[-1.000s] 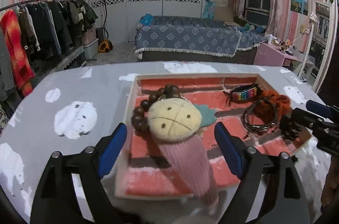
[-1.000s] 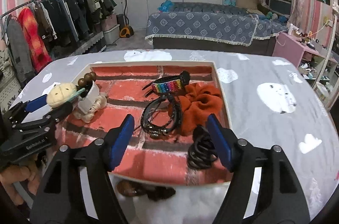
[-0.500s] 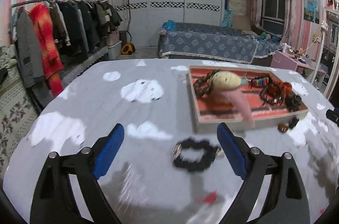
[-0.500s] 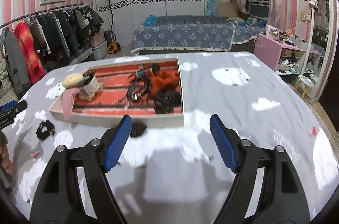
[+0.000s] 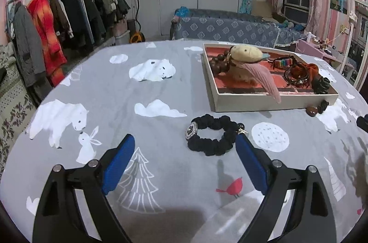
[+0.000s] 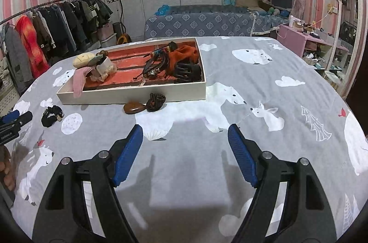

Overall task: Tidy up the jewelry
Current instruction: 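Grasp the black charm scrunchie with the left tool while the right tool grasps the dark braided bracelet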

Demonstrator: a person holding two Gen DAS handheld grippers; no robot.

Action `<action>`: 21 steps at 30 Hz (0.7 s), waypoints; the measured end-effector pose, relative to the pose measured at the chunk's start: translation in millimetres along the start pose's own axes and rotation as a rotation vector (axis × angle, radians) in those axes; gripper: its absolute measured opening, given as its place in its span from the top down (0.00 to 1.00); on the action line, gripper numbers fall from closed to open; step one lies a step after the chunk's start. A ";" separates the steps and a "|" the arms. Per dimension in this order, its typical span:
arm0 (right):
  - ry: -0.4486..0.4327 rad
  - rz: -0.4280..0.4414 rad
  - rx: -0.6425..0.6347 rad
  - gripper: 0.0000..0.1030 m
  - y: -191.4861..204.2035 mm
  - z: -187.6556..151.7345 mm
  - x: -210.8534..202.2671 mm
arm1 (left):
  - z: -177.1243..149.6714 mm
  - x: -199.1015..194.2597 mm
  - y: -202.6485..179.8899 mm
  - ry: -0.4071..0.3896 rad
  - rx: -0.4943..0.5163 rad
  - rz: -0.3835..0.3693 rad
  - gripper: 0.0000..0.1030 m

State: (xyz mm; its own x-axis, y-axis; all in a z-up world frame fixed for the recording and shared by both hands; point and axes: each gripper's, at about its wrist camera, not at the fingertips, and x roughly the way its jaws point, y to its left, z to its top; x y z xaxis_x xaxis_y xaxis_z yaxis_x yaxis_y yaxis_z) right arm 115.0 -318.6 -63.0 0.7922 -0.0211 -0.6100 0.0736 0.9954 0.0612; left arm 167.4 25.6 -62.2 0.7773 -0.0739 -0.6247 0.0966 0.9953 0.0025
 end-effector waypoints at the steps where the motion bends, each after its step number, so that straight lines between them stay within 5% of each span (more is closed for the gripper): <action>1: 0.002 -0.001 -0.002 0.27 1.1 0.7 1.1 | 2.8 5.0 1.2 0.008 -0.003 0.012 0.15; 5: 0.009 0.006 -0.011 0.27 4.0 3.8 6.4 | 12.0 23.2 5.2 0.035 0.001 0.029 0.18; 14: 0.050 0.001 0.002 0.27 9.3 22.2 34.7 | 17.9 66.4 -6.2 0.173 0.081 0.017 0.54; 18: 0.079 0.005 0.008 0.27 11.9 26.2 49.0 | 21.9 75.6 -6.7 0.188 0.090 -0.020 0.79; 21: 0.098 0.000 0.020 0.27 14.4 29.0 58.5 | 28.5 78.3 -6.4 0.167 0.090 -0.015 0.87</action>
State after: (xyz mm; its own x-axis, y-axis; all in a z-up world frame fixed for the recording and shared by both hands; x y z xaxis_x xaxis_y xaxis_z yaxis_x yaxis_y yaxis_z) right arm 180.0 -308.2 -74.8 0.7294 -0.0106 -0.6840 0.0860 0.9934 0.0763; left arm 245.3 11.6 -88.9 0.6625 -0.0696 -0.7458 0.1679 0.9841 0.0573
